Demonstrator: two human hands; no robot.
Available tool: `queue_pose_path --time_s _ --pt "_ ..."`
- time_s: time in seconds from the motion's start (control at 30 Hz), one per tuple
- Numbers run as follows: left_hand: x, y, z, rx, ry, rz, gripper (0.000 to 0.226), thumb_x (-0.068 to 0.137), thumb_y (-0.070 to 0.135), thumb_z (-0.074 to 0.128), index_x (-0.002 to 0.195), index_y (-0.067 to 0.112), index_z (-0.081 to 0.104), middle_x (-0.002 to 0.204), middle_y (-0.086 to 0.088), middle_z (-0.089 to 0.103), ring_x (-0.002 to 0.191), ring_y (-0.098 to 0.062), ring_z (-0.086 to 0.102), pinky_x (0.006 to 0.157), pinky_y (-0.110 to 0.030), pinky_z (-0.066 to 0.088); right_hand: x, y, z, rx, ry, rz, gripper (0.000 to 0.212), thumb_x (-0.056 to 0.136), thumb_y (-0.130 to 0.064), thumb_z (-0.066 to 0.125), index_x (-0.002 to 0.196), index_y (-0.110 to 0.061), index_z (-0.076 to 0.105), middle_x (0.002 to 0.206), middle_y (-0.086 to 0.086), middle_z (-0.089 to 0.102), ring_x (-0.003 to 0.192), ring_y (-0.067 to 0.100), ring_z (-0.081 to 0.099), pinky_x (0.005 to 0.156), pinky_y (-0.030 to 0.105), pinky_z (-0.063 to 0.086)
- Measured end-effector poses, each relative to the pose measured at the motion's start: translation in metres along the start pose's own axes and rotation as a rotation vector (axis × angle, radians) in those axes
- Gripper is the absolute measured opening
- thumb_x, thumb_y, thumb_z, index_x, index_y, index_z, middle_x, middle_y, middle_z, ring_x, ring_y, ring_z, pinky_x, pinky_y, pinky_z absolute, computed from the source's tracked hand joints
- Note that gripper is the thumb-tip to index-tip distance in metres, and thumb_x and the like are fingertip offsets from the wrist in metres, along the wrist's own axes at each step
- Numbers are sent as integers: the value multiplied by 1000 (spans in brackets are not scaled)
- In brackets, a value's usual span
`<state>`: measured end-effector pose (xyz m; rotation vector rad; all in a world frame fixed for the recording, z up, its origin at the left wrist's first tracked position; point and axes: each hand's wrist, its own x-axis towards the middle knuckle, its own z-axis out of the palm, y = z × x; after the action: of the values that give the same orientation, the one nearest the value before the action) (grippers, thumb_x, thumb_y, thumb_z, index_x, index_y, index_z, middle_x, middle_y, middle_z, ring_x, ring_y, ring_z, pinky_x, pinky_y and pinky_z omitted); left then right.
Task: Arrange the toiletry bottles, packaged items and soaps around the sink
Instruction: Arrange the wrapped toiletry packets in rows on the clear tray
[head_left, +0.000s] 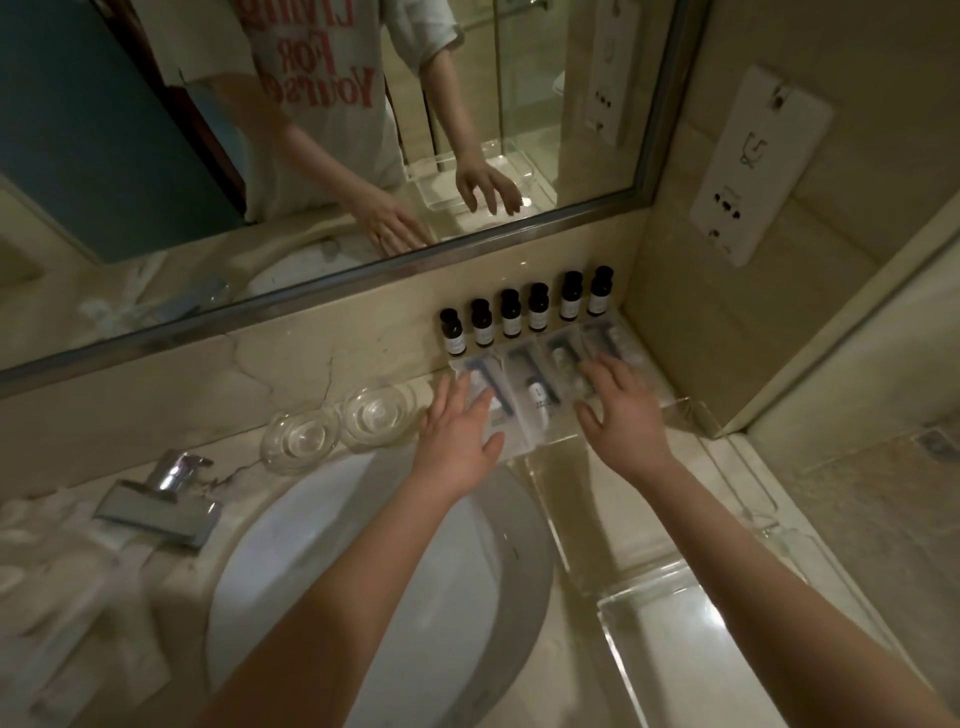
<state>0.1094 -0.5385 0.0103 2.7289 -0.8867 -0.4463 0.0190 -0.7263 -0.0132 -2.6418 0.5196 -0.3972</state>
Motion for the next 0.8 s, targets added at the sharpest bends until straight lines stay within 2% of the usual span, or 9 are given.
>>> queue_pose_path --time_s 0.33,0.43,0.57,0.8 --pt "-107 -61 -20 -25 191 -89 57 91 36 46 144 19 31 158 -5 15 147 -24 2 116 -43 15 -77 -108 11 82 -95 -154 44 80 -21 63 122 -8 57 123 15 59 111 36 55 93 42 46" --pt "-149 -92 -21 -65 235 -150 66 82 49 34 138 16 41 154 -8 27 145 -27 14 114 -43 21 -98 -146 23 120 -164 -186 43 82 -21 61 123 -8 56 122 13 58 109 35 55 92 41 46" --pt "-204 -148 -12 -81 247 -246 53 90 38 47 137 13 44 150 -9 33 143 -27 21 115 -39 19 -127 -206 48 153 -280 -242 41 85 -19 60 125 -12 56 125 9 59 116 28 53 96 36 42" --pt "-301 -244 -1 -115 215 -489 51 91 35 49 137 15 42 148 -6 36 138 -23 27 114 -37 26 -172 -304 109 168 -601 -391 34 90 -23 56 123 -16 57 127 5 58 116 26 52 93 34 44"
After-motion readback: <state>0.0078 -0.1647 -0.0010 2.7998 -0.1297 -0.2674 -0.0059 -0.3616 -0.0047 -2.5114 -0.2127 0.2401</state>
